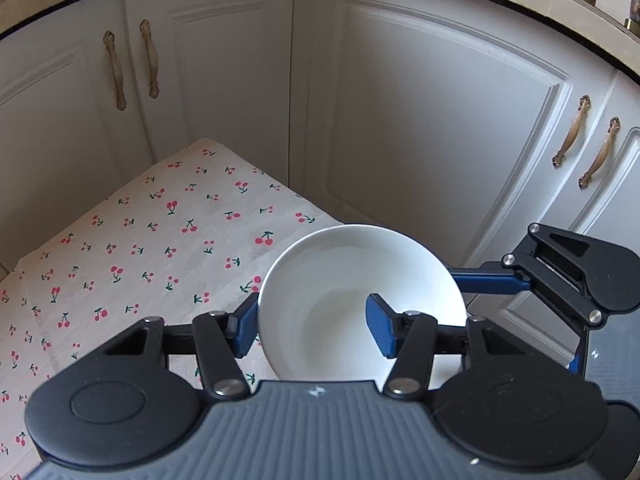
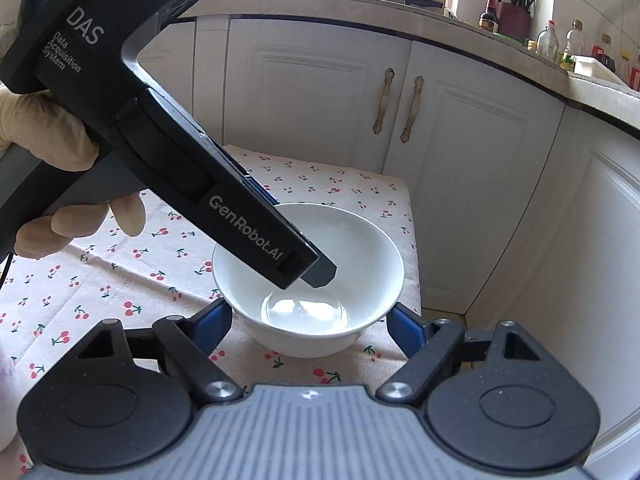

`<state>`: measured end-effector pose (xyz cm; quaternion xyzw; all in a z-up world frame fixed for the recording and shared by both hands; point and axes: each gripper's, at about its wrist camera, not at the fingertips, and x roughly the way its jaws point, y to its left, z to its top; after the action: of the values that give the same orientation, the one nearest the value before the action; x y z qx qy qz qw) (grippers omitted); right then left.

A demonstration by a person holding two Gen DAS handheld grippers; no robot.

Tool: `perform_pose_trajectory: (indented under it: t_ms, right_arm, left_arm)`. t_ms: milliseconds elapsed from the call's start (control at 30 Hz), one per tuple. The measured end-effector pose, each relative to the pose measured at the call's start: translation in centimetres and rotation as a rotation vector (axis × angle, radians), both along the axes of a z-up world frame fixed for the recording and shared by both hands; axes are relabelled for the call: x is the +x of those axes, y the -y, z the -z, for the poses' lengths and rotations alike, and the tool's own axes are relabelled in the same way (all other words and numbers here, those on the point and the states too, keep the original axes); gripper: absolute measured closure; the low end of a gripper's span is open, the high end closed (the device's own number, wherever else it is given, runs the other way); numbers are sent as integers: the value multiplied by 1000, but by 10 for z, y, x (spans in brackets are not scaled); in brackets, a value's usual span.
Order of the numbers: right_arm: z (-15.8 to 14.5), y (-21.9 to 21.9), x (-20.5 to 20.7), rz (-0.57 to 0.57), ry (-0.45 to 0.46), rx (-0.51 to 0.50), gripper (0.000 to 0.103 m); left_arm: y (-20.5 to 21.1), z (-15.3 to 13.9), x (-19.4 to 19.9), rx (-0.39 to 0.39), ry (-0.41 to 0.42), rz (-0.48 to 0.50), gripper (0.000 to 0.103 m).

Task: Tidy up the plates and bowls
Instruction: 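Lift the pink-patterned bowl with left tool and carry it to the bowl stack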

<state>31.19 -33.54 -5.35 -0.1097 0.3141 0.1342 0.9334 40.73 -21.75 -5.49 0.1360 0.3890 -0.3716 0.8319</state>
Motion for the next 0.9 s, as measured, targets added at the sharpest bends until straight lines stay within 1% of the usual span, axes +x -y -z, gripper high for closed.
perform_pose_trajectory:
  t_ms: [467,667,900]
  right_arm:
    - [-23,-14,-24,-11,8,-8,15]
    - [-39,-24,-43,-23,15,-18,15]
    - [-53,-38,-68,-47,11,-21,15]
  left_arm:
    - [-19,-26,-32,-18,31,-3,48]
    - [-32,-39,-53,-36,39,-12,48]
    - [-50,-51,-79,-37,47,-25,48]
